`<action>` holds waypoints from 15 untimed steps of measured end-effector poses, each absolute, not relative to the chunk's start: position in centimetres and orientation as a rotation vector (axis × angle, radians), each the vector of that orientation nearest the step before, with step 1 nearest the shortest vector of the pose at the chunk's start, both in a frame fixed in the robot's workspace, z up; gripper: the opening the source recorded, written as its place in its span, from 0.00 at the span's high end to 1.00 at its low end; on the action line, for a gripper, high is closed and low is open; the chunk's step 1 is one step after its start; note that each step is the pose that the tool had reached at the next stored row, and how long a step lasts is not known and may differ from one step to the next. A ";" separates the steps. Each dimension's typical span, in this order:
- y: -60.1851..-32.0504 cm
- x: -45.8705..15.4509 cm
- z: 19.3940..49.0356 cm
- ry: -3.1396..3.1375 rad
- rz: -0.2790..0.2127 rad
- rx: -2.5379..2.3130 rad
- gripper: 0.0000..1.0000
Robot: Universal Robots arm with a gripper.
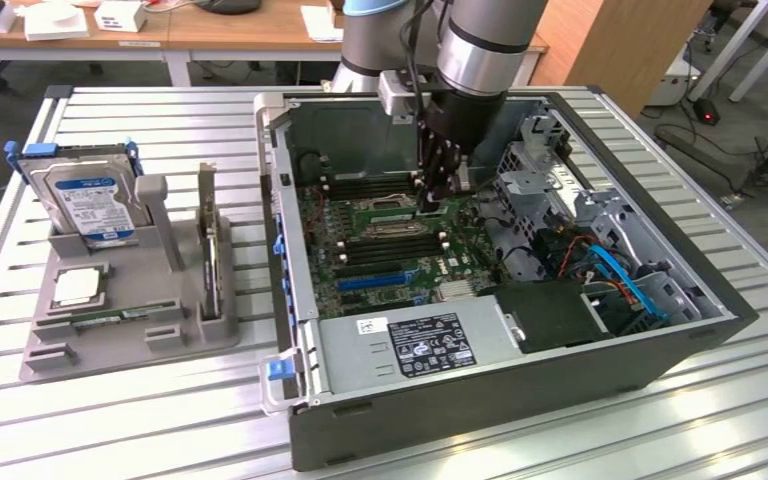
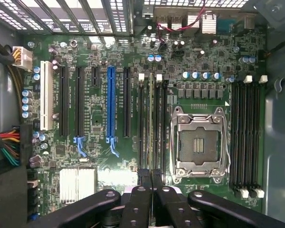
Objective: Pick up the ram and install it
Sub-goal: 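Insert the ram into the slot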
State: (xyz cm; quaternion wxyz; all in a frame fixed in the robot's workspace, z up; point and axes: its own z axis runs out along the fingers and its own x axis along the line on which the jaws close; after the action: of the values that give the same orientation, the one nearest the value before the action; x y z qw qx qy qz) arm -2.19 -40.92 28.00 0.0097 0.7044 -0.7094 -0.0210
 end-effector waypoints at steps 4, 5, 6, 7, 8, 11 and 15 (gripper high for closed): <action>-40.9 -2.2 28.0 -2.217 -0.065 2.198 0.89; -40.9 -2.2 27.9 -2.218 -0.065 2.198 0.89; -40.9 -2.2 27.8 -2.218 -0.065 2.198 0.89; -40.9 -2.2 27.7 -2.218 -0.064 2.198 0.89; -40.9 -2.2 27.6 -2.218 -0.063 2.199 0.89; -40.9 -2.2 27.3 -2.218 -0.063 2.199 0.89; -40.9 -2.3 26.9 -2.219 -0.062 2.199 0.89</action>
State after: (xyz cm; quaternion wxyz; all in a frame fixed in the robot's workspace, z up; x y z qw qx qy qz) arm -2.27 -40.92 26.94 0.0084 0.7039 -0.7100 -0.0199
